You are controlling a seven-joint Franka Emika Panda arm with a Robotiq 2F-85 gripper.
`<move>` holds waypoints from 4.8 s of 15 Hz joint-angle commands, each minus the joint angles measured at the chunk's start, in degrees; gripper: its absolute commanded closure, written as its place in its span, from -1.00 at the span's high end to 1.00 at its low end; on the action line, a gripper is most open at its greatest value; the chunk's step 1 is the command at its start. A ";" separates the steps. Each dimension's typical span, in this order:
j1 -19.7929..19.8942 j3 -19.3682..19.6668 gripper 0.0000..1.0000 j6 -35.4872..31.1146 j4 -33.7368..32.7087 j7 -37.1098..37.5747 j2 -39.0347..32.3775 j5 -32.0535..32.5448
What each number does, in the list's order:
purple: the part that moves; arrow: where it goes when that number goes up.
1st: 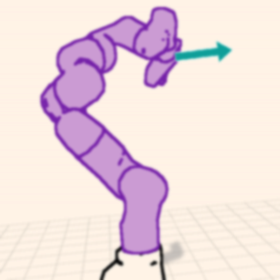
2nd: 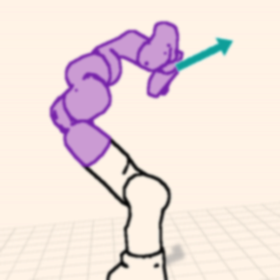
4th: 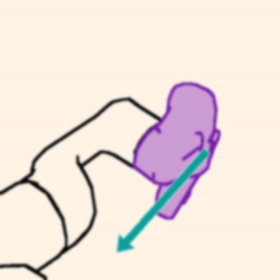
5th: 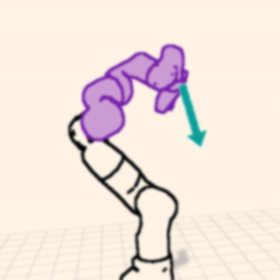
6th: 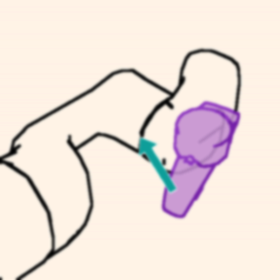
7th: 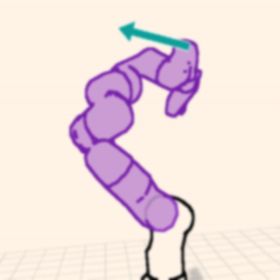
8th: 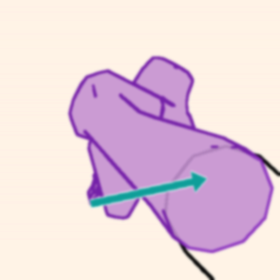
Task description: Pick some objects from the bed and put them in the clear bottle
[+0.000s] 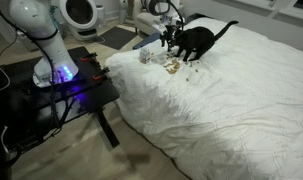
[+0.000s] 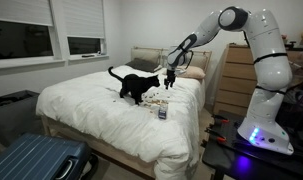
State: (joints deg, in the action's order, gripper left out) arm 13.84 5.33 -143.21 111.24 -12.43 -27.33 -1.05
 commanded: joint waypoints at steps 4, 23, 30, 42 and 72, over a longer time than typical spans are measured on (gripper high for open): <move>-0.02 1.40 1.00 -0.58 -6.57 1.10 -6.99 1.73; 1.43 1.28 1.00 3.22 -25.14 1.39 -25.11 1.24; 1.50 1.44 1.00 5.97 -30.11 2.09 -29.70 1.22; 1.73 1.42 1.00 9.48 -35.37 3.56 -34.47 0.83; 2.64 1.55 -0.25 12.09 -39.76 5.08 -36.54 0.79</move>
State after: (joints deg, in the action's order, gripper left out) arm 16.34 7.05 -133.09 72.22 -8.53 -64.63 -0.33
